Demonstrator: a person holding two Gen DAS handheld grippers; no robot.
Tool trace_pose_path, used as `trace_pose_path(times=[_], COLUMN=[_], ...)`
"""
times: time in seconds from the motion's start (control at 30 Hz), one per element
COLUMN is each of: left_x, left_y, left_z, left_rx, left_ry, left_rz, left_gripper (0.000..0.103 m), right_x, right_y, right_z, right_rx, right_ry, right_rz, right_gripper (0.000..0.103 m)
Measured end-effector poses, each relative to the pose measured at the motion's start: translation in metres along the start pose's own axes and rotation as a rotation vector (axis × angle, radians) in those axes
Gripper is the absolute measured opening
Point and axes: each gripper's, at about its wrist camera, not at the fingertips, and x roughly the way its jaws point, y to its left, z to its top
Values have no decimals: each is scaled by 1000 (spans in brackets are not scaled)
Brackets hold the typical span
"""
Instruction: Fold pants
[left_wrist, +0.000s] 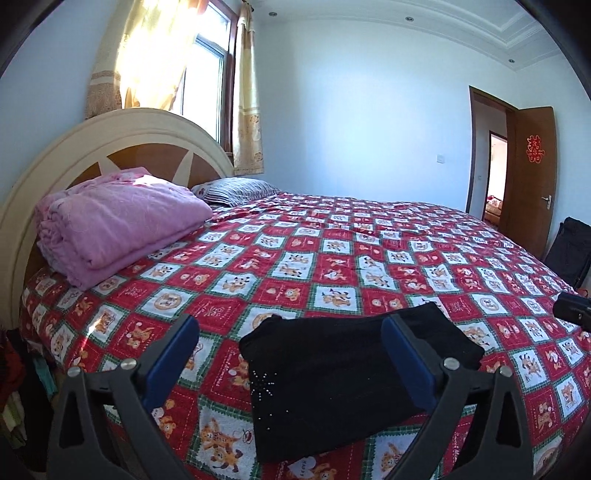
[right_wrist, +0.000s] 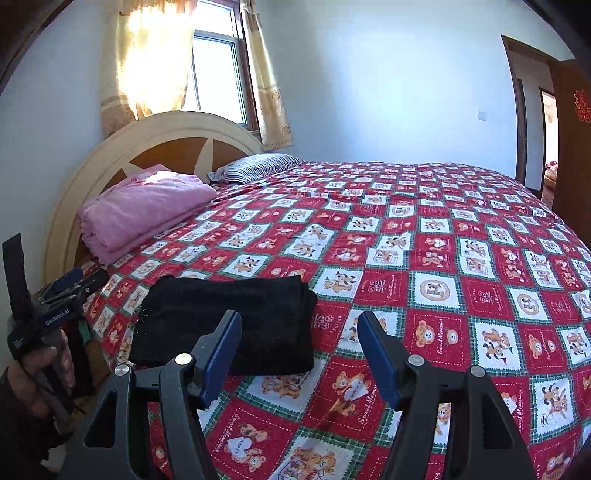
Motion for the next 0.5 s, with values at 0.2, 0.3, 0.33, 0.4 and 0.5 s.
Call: trace_pose_path(times=[0.2,0.3,0.33,0.4,0.5], left_x=[1,0,0,0,0], left_y=[-4,-4,-4,-5,-7], left_z=[-2,-2,-2,-2,-2], left_rx=[8,12,12,15,21], left_ry=[14,14,14,18,19], left_rz=[-2,-2,-3,-8,-10], left_gripper=[102,103,103,103,103], right_x=[0,-1,-1,-2,-2], right_y=[0,1,2,3,5], right_z=[0,0,-1,-1,-1], right_rx=[8,5,2,-3,-8], right_ry=[1,0,-1,-2,-4], right_rz=[0,-1,-1,-2,-2], right_gripper=[67,67,67,67,67])
